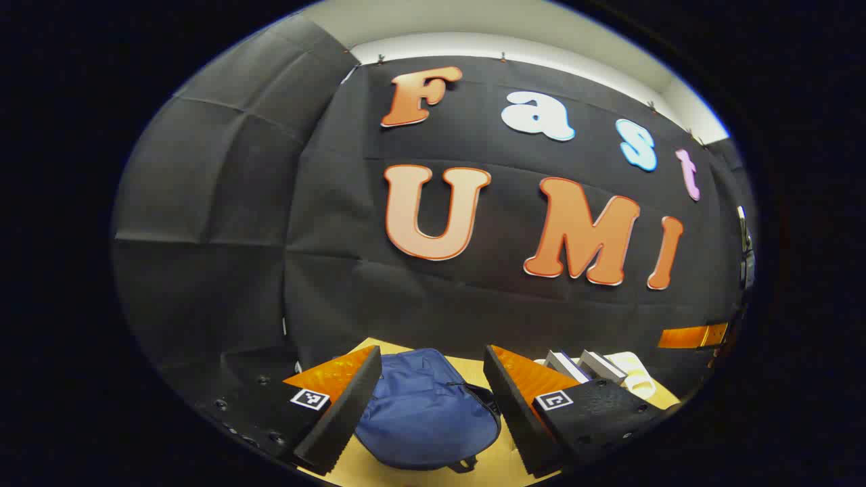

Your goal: Open the schoolbag, grab two books from the bookshelf and put them into the schoolbag.

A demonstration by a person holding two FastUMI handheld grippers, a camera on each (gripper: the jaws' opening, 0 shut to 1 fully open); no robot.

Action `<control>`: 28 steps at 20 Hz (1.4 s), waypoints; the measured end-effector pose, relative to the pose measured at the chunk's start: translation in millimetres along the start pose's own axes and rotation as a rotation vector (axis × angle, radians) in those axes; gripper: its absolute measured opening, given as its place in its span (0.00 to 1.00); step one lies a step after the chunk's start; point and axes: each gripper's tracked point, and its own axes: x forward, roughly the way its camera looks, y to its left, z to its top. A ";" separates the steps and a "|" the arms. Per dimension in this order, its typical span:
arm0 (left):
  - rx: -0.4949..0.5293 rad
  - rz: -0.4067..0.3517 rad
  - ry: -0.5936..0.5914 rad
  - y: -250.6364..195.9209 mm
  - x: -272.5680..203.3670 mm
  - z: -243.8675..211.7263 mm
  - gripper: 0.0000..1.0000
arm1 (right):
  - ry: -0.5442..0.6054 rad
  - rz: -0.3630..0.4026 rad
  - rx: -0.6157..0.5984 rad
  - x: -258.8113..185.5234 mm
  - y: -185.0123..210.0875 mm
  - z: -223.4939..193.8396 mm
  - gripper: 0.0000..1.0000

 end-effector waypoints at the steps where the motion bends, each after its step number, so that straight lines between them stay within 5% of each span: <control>1: -0.010 0.008 -0.007 -4.2 -3.1 -0.2 0.94 | 0.000 0.015 -0.015 4.8 -3.1 1.2 0.97; 7: 0.034 0.019 -0.014 -38.3 2.7 -6.5 0.94 | 0.059 0.054 0.021 15.0 -27.0 -1.3 0.97; 16: 0.032 -0.181 0.048 -95.8 54.9 -21.8 0.94 | 0.025 -0.129 -0.012 6.2 -65.7 4.6 0.97; 28: 0.052 -0.153 0.032 -61.9 42.8 -16.5 0.94 | 0.042 -0.114 -0.011 4.4 -46.6 -2.5 0.97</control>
